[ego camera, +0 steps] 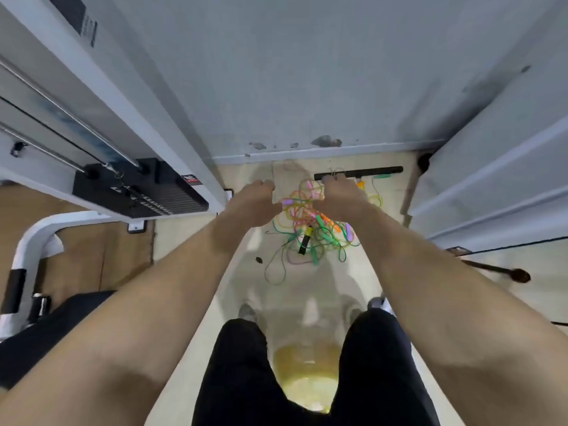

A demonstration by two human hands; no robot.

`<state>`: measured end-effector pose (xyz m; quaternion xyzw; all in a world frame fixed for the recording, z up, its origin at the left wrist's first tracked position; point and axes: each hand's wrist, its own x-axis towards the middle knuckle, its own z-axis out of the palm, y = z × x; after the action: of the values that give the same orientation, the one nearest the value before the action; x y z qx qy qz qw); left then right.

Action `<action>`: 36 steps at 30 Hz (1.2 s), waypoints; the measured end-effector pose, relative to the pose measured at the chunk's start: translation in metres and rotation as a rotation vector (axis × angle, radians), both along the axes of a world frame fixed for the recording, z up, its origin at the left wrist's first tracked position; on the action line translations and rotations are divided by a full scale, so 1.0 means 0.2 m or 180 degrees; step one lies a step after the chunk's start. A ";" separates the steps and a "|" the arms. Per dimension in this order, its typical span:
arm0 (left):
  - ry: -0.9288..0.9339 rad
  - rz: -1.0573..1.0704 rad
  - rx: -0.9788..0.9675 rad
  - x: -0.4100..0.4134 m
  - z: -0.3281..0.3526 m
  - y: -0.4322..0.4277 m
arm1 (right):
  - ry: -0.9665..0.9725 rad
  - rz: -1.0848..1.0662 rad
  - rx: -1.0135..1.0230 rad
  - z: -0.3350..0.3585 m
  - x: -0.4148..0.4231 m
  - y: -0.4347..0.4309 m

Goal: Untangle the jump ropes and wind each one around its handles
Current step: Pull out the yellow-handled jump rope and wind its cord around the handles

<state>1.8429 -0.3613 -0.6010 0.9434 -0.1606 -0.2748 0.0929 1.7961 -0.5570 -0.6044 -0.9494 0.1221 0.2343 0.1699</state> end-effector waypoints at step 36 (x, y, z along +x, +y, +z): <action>0.0707 0.1213 -0.0699 -0.32 -3.42 -0.35 | 0.0319 -0.0554 0.0504 -3.48 -0.29 -0.18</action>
<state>1.7785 -0.4304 -1.2846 0.9050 0.0026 -0.3352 0.2621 1.7373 -0.5923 -1.3000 -0.9059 0.1934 0.2748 0.2576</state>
